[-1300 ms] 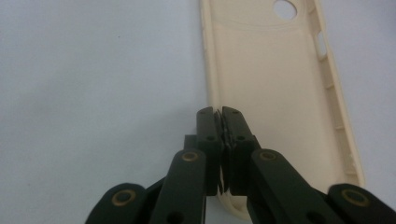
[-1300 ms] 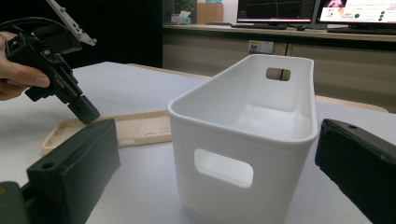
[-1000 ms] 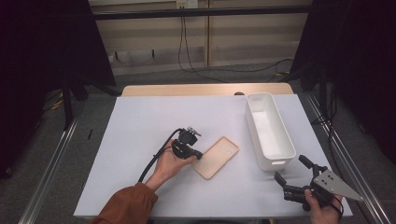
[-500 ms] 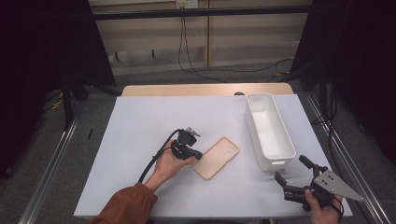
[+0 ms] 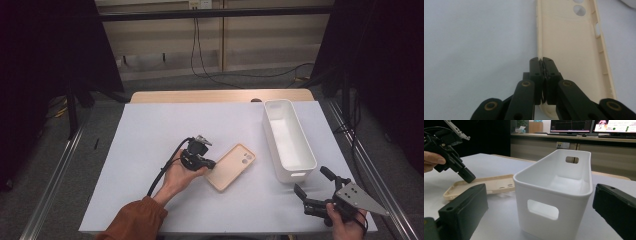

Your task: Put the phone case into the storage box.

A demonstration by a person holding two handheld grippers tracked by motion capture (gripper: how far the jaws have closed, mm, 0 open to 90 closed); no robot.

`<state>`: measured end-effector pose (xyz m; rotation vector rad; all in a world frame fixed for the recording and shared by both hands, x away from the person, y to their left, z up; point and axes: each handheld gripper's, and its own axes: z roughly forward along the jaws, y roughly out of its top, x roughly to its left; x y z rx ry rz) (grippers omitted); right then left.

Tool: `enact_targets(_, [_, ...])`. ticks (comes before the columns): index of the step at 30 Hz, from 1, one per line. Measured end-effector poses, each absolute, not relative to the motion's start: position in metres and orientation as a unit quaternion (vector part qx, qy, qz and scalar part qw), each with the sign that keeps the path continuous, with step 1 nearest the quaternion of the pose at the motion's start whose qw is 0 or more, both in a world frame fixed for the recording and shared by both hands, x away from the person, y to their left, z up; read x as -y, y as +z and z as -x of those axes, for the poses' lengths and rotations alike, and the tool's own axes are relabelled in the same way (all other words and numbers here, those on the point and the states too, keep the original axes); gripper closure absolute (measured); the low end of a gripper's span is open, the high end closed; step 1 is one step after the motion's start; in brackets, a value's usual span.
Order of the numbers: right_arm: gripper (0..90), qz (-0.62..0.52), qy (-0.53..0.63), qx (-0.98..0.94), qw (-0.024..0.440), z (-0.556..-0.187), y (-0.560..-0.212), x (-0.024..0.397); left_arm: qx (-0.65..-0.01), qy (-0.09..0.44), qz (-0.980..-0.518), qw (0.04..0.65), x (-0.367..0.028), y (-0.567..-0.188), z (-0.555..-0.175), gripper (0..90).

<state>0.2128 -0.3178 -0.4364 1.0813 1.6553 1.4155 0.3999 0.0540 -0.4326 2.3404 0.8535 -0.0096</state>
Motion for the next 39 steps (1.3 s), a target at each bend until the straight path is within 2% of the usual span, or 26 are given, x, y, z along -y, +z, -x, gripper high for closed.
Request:
enact_targets(24, [0.0, -0.418, 0.546, -0.637, 0.348, -0.212, -0.436, 0.318, -0.353, 0.059, -0.852, 0.382, -0.077, -0.422, -0.399, 87.4])
enact_targets(39, [0.0, -0.419, 0.545, -0.636, 0.35, -0.212, -0.436, 0.318, -0.331, 0.106, -0.828, 0.44, -0.089, -0.41, -0.389, 87.5])
